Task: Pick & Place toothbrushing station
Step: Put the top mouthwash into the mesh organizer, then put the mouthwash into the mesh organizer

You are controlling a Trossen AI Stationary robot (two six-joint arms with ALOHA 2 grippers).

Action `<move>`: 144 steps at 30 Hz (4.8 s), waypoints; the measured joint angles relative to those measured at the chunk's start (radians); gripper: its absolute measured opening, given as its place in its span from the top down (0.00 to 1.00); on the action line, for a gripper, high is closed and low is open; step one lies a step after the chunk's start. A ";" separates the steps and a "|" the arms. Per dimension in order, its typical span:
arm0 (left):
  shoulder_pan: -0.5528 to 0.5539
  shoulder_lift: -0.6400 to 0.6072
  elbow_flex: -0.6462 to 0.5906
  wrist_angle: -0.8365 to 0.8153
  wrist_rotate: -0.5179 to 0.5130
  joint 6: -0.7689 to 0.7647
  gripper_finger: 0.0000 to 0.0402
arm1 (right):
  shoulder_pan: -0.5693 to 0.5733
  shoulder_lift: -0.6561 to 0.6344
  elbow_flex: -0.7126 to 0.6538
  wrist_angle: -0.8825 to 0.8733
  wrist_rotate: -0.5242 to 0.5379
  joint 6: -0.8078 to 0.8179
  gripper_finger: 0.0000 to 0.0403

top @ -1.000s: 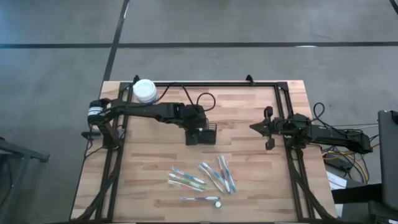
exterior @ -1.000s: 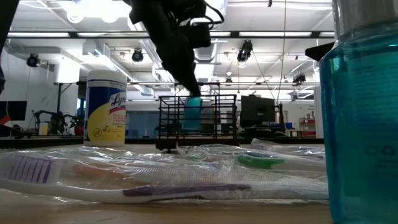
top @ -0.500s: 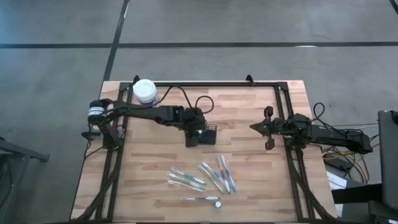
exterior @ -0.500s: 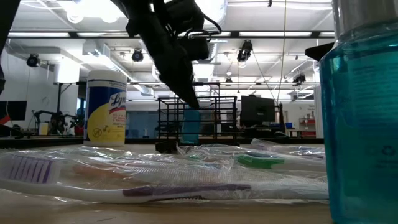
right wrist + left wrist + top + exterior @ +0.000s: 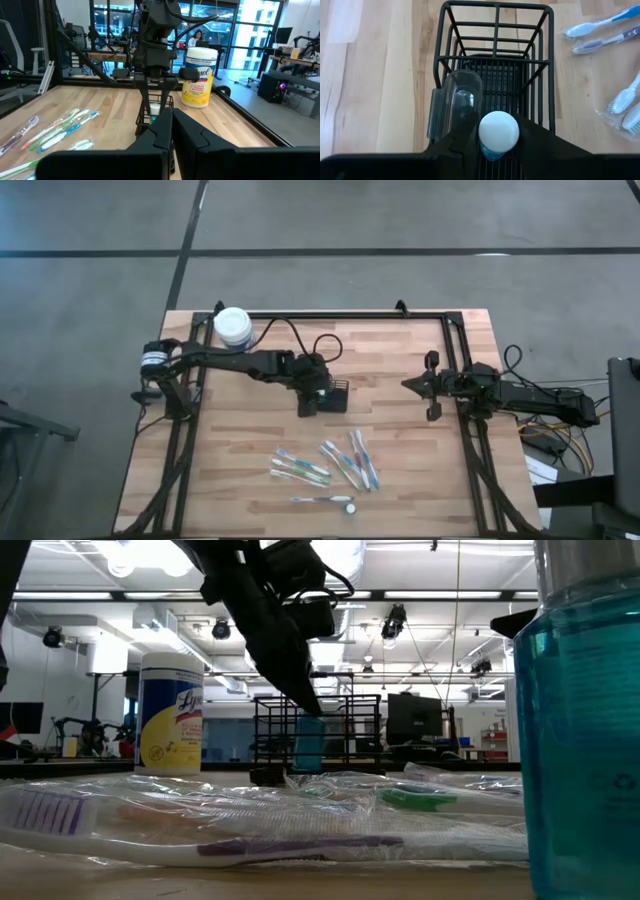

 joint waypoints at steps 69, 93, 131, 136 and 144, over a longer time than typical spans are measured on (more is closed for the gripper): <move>0.061 -1.297 -1.019 0.670 -0.038 -0.027 1.00 | 0.000 -0.001 0.000 0.007 0.001 0.000 0.98; 0.061 -1.318 -1.196 0.782 -0.057 -0.081 0.99 | 0.062 0.098 0.255 -0.146 -0.021 0.170 0.98; 0.061 -1.318 -1.196 0.706 -0.058 -0.162 0.98 | 0.720 1.993 2.348 -1.603 0.118 0.617 0.71; 0.061 -1.317 -1.196 0.691 -0.056 -0.175 0.98 | 0.734 1.995 2.274 -1.502 0.079 0.692 0.60; 0.061 -1.317 -1.196 0.660 -0.055 -0.195 0.98 | 0.780 2.005 2.212 -1.457 0.143 0.778 0.51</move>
